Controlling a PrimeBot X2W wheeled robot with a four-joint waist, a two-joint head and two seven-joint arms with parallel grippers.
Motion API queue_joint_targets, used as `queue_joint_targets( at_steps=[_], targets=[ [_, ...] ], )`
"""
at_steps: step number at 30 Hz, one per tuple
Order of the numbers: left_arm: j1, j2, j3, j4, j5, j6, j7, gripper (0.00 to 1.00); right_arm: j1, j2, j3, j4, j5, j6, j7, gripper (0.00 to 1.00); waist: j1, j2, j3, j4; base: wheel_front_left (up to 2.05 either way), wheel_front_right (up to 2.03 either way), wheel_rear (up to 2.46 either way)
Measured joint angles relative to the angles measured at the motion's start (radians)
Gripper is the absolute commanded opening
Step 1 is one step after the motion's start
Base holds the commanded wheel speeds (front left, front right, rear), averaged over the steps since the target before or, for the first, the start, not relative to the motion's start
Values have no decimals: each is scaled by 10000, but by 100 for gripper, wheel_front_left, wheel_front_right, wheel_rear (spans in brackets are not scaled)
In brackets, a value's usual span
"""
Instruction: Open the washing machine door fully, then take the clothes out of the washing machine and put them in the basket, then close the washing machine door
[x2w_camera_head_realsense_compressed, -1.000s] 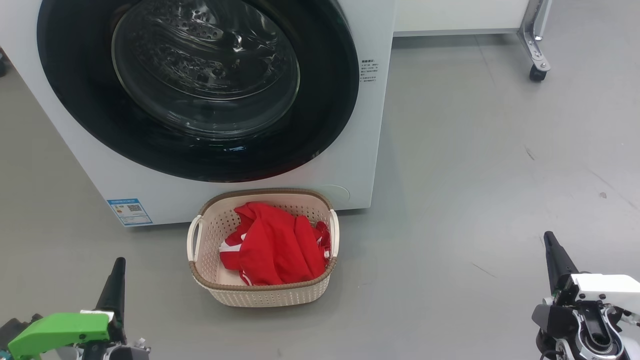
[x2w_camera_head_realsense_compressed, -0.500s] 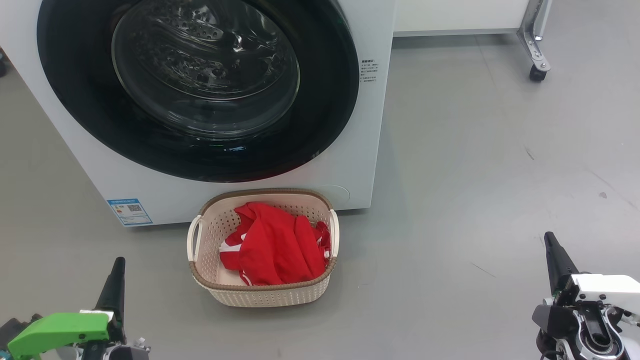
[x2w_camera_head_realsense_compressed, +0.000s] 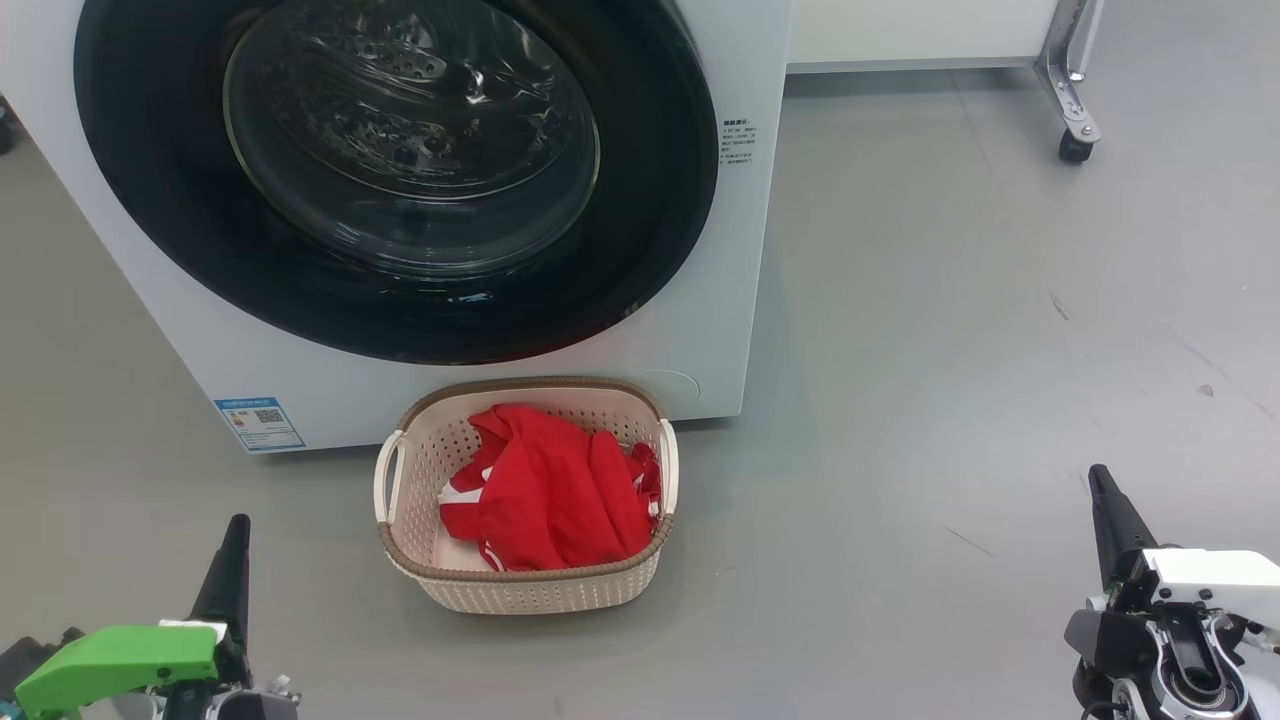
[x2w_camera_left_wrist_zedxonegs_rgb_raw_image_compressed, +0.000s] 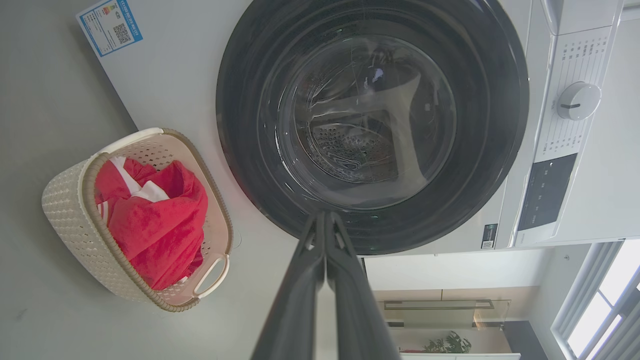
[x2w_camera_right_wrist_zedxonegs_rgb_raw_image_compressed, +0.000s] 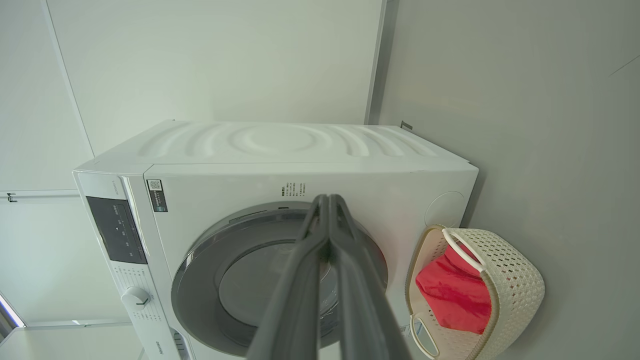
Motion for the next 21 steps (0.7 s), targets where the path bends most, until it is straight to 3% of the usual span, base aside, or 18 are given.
queue_joint_targets(
  at_steps=[21],
  targets=[
    [-2,-6,13,10,0,0,2,0,-2,2,-27,21,0,52,0,0,0,0,-1,0,0,0,0]
  ],
)
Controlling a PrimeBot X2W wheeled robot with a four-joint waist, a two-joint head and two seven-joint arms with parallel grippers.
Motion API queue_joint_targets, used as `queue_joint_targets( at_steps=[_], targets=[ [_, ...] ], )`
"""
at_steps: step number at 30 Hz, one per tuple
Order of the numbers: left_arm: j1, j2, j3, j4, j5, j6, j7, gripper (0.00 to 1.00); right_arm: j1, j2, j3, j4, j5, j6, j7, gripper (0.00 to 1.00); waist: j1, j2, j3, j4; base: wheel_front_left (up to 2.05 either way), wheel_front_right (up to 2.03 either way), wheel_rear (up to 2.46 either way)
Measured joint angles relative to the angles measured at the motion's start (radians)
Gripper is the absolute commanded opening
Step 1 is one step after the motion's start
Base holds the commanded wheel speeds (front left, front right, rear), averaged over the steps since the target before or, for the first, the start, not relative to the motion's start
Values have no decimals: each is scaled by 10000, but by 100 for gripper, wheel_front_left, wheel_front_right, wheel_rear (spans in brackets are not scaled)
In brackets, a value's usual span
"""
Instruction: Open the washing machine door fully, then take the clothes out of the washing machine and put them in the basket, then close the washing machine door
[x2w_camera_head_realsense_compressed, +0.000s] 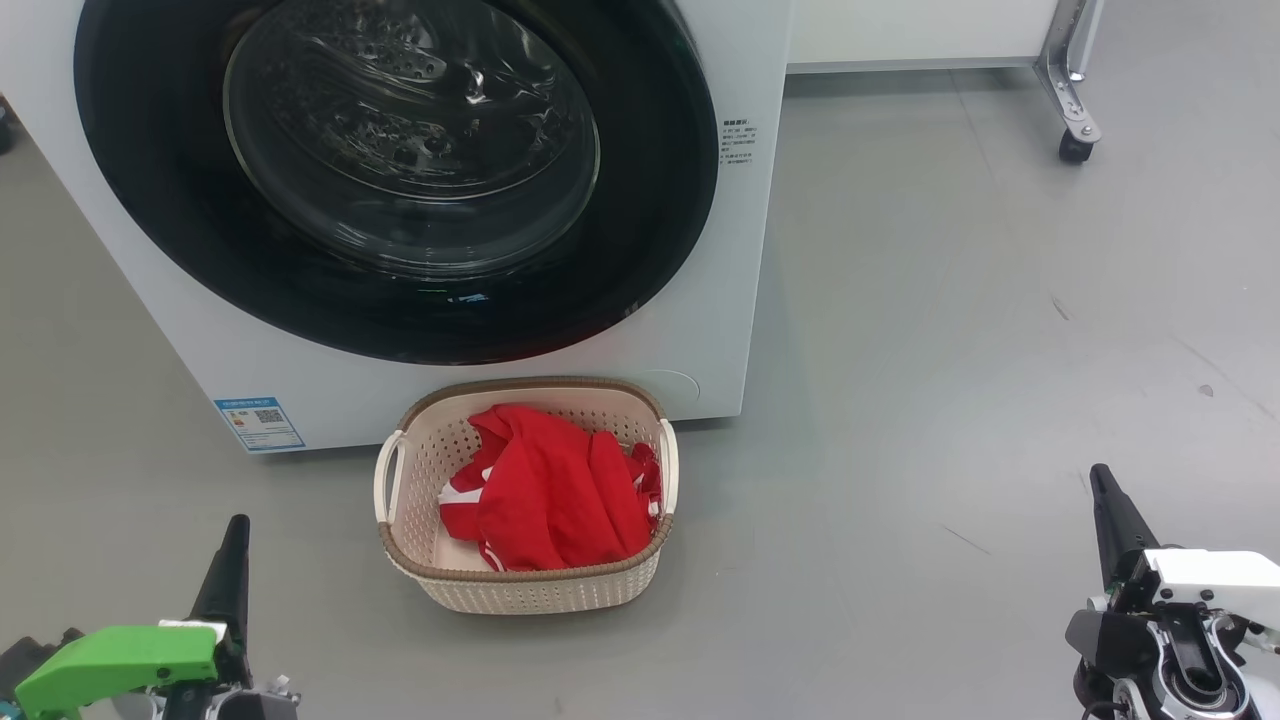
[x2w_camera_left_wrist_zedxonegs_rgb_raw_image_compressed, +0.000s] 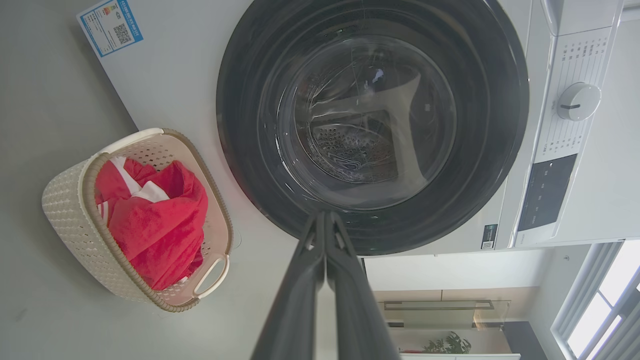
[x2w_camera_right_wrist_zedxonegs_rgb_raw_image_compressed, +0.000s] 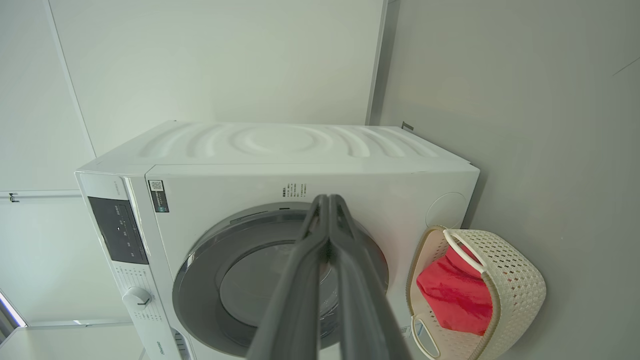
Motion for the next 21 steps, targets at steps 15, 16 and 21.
queue_joint_targets(
  at_steps=[15,16,21],
  targets=[
    [-1,-4,10,-2,2,0,0,0,-2,2,-12,2,0,0,0,0,0,0,0,0,0,0,0],
    [-1,-4,10,-2,2,0,0,0,-2,2,-12,2,0,2,0,0,0,0,0,0,0,0,0],
    [-1,-6,13,-4,2,-2,0,0,-2,2,-15,0,0,2,2,0,0,0,1,0,0,0,0]
  ],
)
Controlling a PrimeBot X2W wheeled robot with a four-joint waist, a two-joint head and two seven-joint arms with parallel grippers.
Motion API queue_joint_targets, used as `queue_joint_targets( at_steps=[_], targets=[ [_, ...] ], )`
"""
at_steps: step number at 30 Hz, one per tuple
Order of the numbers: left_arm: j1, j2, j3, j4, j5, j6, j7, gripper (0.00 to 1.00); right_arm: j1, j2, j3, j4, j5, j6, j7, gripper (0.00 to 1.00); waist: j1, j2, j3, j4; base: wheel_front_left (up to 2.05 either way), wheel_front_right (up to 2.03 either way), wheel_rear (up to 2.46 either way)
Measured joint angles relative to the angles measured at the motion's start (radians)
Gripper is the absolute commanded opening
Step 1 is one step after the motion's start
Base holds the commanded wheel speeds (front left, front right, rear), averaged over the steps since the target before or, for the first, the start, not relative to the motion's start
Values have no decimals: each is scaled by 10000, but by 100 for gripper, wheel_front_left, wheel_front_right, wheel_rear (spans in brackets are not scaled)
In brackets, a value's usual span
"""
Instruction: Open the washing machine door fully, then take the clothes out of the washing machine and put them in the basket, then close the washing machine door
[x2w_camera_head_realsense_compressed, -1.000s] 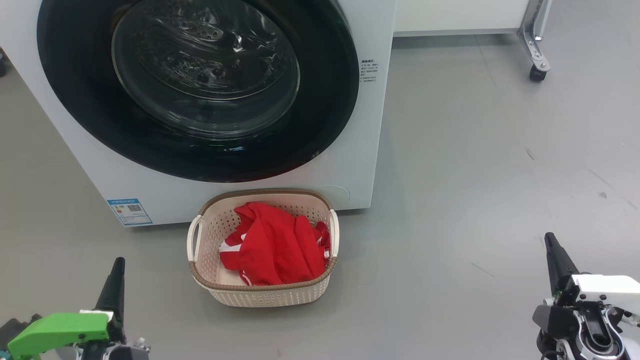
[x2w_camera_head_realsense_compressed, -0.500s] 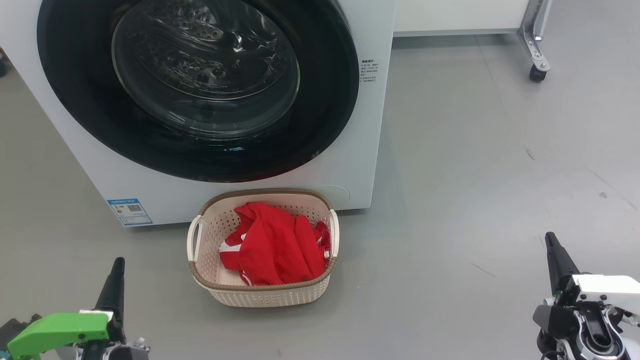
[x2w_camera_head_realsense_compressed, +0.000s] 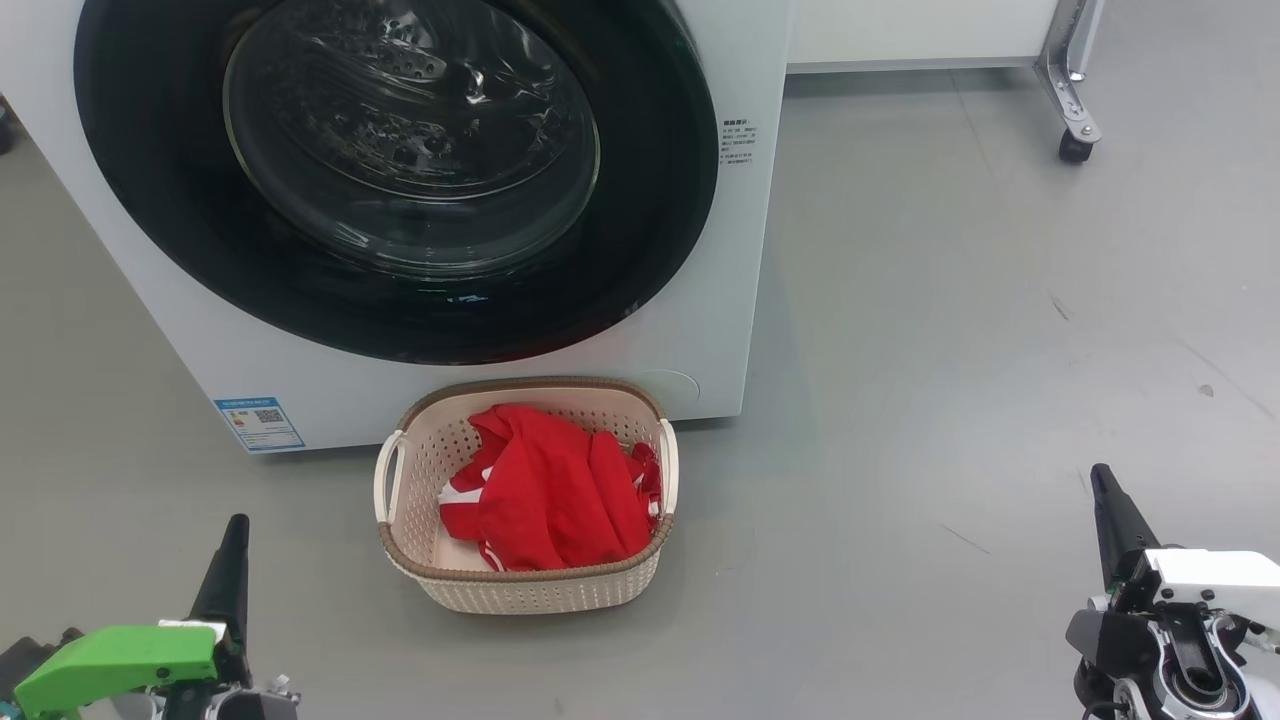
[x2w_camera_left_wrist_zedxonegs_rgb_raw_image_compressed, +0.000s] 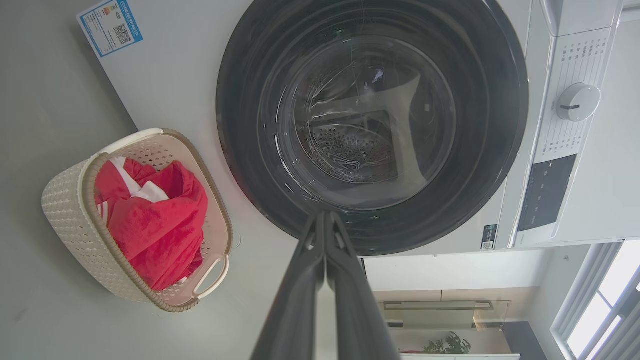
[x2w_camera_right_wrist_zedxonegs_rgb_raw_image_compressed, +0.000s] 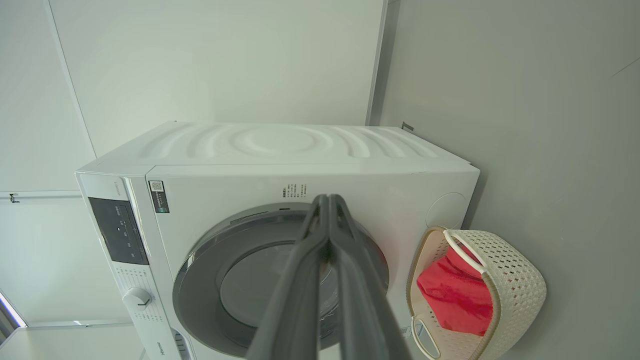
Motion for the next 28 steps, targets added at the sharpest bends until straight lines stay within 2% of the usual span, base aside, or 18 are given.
queue_joint_targets(
  at_steps=[28],
  targets=[
    [0,-15,19,-17,0,0,73,0,-1,12,-36,-4,-2,0,75,0,0,0,3,0,0,0,0]
  ],
)
